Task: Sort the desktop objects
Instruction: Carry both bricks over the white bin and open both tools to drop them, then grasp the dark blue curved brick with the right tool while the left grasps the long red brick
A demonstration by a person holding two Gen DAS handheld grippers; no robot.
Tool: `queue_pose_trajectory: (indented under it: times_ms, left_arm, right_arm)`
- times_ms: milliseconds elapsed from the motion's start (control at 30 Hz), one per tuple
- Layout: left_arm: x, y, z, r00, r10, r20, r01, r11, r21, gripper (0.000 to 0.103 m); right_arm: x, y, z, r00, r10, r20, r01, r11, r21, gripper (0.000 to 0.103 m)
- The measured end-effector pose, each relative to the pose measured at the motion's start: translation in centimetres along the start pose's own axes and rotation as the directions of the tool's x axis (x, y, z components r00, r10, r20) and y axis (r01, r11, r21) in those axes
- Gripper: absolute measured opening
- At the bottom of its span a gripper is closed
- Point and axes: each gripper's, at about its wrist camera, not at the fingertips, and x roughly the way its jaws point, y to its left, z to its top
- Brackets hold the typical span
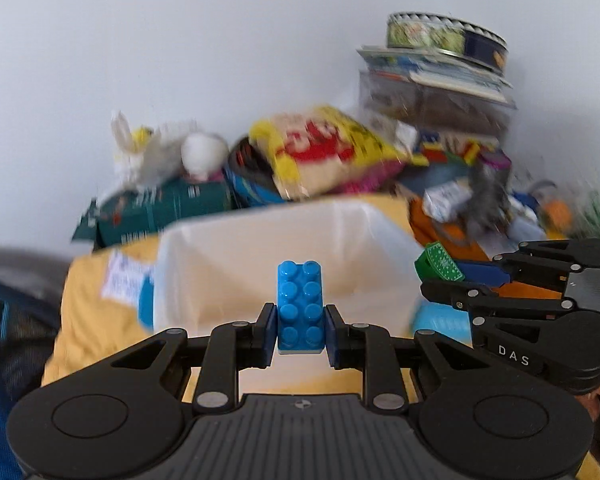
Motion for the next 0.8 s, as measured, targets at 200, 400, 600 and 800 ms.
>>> queue_pose_trajectory:
  times_ms: [200, 400, 600, 800]
  left_arm:
    - [5.7, 0.9, 2.0, 0.998, 0.042, -0.042, -0.041, 0.999, 0.008, 0.028]
    - [9.1, 2.0, 0.7, 0.988, 0.067, -0.139, -0.073, 0.997, -0.037, 0.029]
    - [7.4, 2.0, 0.5, 0.989, 0.112, -0.099, -0.114, 0.993, -0.009, 0.034]
    - [2.9, 0.9, 0.4, 0.993, 0.109, -0.036, -0.109, 0.994, 0.008, 0.062]
  right_arm:
    - [4.2, -1.1, 3.0, 0.999, -0.033, 0.007, 0.032, 0.999, 0.033, 0.023]
    - [7.5, -1.2, 2.2, 0.996, -0.023, -0.089, 0.028, 0.998, 0.056, 0.026]
    - [6.8, -0.8, 2.0, 0.998, -0.015, -0.067, 0.017, 0.999, 0.039, 0.028]
    - [3.9, -0.4, 2.4, 1.0, 0.001, -0.011, 0.0, 1.0, 0.032, 0.041]
